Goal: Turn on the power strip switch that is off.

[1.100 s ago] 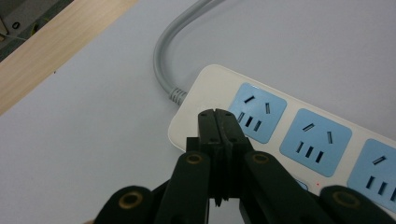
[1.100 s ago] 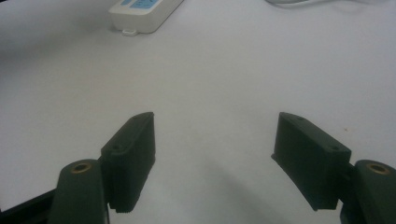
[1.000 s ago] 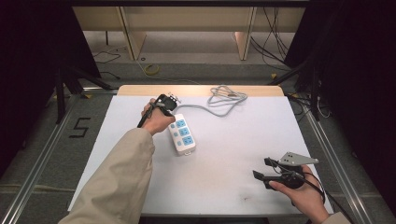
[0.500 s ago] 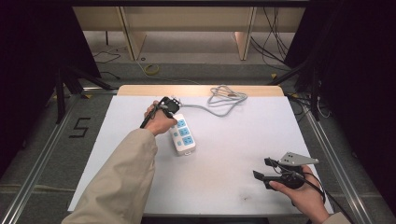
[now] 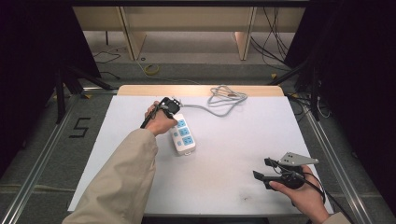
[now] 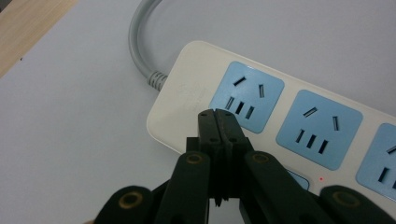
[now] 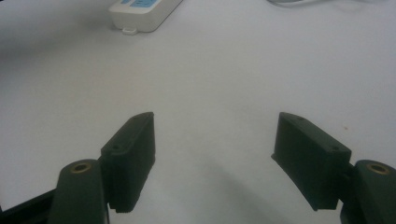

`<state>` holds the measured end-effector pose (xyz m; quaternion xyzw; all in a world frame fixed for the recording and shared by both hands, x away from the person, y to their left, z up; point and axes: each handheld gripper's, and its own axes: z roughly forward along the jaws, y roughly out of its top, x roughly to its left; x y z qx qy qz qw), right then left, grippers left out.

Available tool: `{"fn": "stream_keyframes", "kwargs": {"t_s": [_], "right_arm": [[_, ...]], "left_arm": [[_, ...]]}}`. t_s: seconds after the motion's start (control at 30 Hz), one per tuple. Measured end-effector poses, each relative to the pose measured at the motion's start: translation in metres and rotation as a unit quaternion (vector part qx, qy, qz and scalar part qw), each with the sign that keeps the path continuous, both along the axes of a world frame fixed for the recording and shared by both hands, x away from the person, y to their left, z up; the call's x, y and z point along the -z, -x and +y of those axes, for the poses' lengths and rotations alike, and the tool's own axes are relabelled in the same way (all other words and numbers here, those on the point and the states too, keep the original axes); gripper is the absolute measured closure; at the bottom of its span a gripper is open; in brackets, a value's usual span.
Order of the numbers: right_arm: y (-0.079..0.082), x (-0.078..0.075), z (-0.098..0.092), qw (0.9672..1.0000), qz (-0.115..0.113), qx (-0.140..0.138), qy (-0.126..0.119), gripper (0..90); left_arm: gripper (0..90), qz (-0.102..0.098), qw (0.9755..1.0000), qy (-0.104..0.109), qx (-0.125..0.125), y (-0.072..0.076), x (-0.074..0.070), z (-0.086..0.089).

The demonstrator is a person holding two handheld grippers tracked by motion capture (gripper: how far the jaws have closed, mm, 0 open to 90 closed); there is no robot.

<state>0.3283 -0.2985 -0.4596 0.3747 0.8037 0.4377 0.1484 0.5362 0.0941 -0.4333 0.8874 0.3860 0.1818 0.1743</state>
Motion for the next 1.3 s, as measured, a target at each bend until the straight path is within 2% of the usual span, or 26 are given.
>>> {"fn": "stream_keyframes", "kwargs": {"t_s": [1.3], "right_arm": [[0.0003,0.0002,0.0006,1.0,0.001,-0.003,0.001,29.5]], "left_arm": [[89.9,0.014,0.9998,-0.012,0.001,-0.0036,0.0034,-0.0027]]}}
